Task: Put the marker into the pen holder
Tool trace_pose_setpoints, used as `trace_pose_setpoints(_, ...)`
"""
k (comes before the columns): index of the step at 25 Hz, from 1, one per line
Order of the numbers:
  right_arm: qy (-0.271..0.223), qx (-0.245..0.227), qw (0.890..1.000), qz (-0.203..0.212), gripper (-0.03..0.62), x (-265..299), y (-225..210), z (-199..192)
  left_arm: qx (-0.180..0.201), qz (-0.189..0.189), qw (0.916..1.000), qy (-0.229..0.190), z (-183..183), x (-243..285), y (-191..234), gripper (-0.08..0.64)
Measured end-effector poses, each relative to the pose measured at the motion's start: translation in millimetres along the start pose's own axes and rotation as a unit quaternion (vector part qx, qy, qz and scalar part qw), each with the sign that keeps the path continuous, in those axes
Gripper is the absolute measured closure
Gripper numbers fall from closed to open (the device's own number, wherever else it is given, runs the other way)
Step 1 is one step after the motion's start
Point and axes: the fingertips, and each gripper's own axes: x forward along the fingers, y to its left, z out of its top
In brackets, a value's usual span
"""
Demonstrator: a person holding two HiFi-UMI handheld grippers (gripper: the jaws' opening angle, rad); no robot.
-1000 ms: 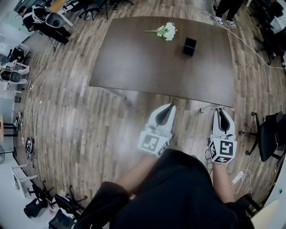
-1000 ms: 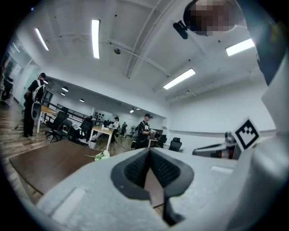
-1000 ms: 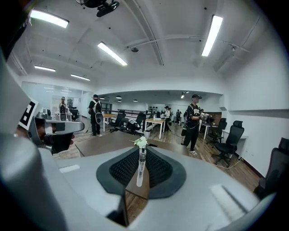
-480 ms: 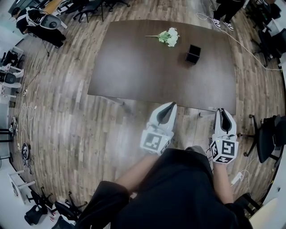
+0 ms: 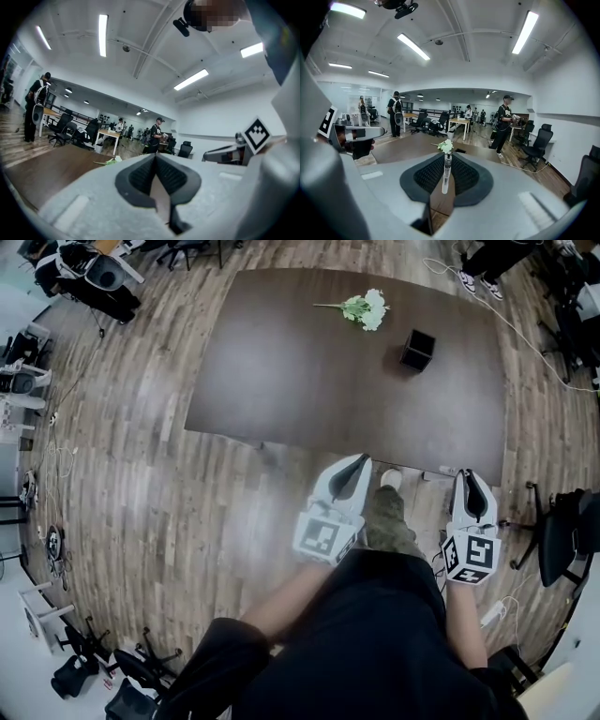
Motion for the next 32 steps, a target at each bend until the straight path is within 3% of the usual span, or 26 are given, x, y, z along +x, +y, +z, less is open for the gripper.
trace_pose_setpoints(12, -0.023, 0.011, 0.998, 0.056, 0.543, 67, -8, 17, 0.029, 0.057, 0.9979, -0.004, 19, 48, 35, 0.56)
trace_pose_setpoints(32, 0.002, 0.03, 0.997, 0.078, 0.543, 173, -107, 12, 0.043, 0.052, 0.9968, 0.044, 0, 193, 34, 0.56)
